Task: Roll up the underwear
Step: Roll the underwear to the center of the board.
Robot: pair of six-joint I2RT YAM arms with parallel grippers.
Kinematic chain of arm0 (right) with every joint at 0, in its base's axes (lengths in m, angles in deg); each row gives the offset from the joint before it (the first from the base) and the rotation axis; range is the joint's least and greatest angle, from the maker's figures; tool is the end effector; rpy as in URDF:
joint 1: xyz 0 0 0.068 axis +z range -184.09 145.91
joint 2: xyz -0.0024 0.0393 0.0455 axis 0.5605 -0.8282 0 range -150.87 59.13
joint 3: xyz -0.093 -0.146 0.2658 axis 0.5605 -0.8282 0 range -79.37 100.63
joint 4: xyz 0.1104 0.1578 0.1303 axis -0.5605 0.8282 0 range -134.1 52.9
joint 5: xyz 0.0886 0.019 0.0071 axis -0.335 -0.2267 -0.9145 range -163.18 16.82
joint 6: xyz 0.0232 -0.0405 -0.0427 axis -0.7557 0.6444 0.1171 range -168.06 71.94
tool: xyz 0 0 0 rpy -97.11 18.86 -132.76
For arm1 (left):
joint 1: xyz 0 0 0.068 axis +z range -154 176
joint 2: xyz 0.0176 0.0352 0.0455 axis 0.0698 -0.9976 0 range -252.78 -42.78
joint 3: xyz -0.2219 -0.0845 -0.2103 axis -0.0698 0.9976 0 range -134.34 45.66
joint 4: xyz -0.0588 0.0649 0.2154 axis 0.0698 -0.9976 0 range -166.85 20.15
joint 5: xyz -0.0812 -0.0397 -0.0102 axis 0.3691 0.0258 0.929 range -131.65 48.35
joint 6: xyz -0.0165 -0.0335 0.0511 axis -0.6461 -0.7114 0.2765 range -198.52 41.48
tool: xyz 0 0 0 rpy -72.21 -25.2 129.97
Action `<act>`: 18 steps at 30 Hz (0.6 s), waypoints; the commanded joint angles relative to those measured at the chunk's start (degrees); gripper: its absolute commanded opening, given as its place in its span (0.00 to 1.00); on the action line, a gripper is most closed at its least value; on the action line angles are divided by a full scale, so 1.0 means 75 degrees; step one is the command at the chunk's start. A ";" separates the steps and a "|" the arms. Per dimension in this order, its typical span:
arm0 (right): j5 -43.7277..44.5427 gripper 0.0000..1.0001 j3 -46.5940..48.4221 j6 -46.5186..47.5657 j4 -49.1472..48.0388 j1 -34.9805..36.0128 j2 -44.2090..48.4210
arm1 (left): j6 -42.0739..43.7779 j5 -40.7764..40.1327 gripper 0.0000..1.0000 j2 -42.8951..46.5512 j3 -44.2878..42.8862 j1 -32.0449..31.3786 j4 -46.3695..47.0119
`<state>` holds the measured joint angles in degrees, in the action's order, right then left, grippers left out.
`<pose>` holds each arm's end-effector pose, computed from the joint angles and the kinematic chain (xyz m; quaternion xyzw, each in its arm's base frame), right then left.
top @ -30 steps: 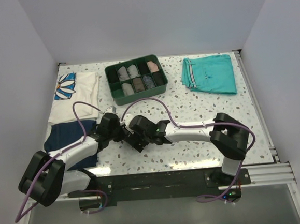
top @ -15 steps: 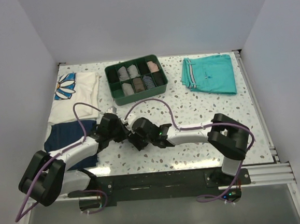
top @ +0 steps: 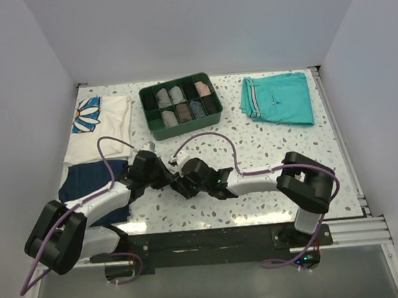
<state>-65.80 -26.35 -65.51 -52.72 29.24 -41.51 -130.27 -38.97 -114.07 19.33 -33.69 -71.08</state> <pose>0.1675 0.3195 0.2234 -0.3255 0.8403 0.2342 0.3648 0.1720 -0.1006 0.2096 -0.1689 0.9121 -0.2597 0.2685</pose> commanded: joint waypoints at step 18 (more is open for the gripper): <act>-0.5376 0.06 -0.1796 -0.3870 -0.3572 -0.2946 -0.0560 | -0.0097 -0.0604 0.58 0.1969 0.0111 0.0221 -0.0633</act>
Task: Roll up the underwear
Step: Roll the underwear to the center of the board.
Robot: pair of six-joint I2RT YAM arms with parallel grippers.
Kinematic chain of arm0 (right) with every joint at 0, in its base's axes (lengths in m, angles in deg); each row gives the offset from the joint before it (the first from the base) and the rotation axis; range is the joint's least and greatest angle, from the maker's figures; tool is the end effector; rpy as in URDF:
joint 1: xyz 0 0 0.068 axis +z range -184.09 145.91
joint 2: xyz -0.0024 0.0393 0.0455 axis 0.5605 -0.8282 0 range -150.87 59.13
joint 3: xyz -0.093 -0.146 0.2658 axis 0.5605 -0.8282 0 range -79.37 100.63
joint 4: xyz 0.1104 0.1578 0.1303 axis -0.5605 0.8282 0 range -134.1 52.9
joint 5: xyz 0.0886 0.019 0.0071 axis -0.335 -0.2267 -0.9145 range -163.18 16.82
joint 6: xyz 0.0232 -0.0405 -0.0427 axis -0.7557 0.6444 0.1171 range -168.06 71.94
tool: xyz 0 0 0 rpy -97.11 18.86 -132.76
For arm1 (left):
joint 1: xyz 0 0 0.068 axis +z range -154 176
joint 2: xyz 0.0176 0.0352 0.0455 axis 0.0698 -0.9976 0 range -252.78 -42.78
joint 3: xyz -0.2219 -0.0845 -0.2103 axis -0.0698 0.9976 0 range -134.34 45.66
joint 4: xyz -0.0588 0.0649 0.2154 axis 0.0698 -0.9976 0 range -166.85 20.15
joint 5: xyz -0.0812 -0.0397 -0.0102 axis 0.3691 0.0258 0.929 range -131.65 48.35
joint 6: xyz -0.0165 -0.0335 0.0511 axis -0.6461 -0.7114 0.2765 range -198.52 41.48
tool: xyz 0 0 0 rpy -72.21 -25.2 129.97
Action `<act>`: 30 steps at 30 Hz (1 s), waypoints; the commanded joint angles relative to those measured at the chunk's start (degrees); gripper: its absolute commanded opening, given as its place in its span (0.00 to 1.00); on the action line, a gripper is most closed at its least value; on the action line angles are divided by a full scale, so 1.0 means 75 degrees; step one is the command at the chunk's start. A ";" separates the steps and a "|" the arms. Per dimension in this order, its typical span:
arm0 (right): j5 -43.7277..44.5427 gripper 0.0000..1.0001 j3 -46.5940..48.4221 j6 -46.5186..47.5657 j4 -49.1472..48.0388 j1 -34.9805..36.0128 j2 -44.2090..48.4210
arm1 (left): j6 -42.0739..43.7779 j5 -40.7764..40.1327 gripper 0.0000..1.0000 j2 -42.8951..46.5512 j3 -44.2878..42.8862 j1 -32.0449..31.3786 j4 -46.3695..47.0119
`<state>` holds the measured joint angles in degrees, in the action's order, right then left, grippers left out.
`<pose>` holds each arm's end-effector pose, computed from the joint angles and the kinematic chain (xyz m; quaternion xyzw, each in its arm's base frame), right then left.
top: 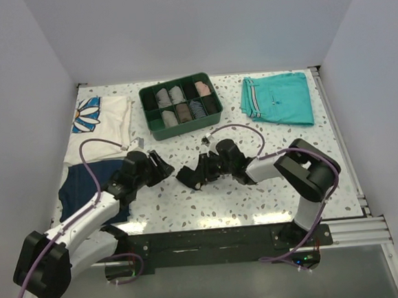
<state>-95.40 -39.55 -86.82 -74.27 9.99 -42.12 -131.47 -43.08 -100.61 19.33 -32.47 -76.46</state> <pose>0.2294 0.2478 0.1964 -0.1341 0.8498 0.4444 0.2498 0.1459 -0.0777 0.2392 -0.1960 0.8776 -0.2767 0.3389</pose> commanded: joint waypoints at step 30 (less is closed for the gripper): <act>-0.2604 0.09 0.0445 -0.2507 -0.0160 -0.0849 -0.1734 | -0.0241 0.1315 0.63 -0.2004 0.0920 -0.0071 0.3494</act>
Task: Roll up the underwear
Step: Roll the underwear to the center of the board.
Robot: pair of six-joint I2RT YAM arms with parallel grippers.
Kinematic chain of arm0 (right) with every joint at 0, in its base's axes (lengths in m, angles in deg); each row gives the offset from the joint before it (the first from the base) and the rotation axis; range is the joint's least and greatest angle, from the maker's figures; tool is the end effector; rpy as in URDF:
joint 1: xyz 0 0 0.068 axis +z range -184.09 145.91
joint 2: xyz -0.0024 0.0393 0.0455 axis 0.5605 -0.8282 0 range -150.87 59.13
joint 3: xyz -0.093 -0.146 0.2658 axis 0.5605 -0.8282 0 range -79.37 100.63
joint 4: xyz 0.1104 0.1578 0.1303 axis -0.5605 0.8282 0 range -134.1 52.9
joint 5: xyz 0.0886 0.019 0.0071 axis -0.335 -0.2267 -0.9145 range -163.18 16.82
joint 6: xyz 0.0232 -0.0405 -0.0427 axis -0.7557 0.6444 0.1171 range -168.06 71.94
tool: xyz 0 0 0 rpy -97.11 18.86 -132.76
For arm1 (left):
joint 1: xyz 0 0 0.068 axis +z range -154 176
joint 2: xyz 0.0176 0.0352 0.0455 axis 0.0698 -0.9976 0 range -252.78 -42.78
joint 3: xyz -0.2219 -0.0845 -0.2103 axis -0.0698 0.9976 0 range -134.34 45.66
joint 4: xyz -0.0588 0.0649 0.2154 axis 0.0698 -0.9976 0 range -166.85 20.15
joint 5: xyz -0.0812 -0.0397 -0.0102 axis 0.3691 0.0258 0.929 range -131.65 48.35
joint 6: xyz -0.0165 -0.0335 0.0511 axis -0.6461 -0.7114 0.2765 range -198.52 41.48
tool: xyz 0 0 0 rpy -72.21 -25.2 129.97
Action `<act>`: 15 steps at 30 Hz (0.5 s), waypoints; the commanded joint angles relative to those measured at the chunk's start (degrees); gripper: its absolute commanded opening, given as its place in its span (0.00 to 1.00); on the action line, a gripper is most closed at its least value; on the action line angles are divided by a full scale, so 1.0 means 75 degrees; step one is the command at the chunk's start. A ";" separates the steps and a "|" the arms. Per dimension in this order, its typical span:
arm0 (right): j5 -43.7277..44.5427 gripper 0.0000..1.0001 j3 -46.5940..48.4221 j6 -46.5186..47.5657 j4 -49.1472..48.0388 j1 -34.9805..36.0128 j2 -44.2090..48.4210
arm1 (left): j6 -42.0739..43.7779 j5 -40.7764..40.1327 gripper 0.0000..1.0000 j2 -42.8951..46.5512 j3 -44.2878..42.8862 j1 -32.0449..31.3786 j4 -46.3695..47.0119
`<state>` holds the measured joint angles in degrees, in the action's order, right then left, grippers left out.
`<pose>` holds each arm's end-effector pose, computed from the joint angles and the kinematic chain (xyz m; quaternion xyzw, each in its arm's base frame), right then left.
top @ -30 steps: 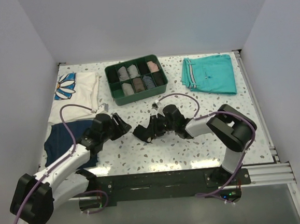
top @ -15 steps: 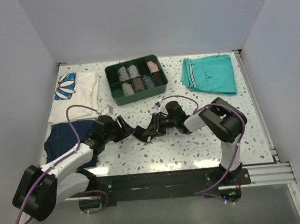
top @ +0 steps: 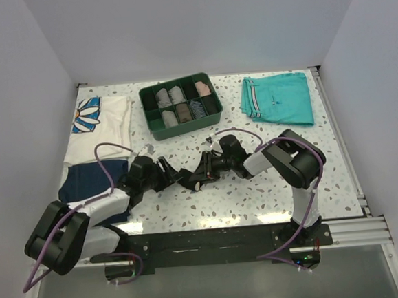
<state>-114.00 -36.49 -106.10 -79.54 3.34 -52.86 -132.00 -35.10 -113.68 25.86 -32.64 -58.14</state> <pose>0.2670 0.2444 0.1608 -0.0141 0.8423 0.5342 0.0700 0.1678 -0.0979 0.1996 -0.1703 0.8868 -0.3191 0.2878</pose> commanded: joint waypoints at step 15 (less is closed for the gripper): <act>-0.0393 0.11 0.0049 0.0063 0.0437 0.0037 -0.0538 | -0.0464 0.0381 0.53 -0.0918 0.0271 -0.0048 0.2048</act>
<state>-116.64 -35.93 -106.14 -80.44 2.95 -54.54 -134.14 -32.65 -118.90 26.65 -32.69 -47.58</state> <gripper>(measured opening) 0.273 0.571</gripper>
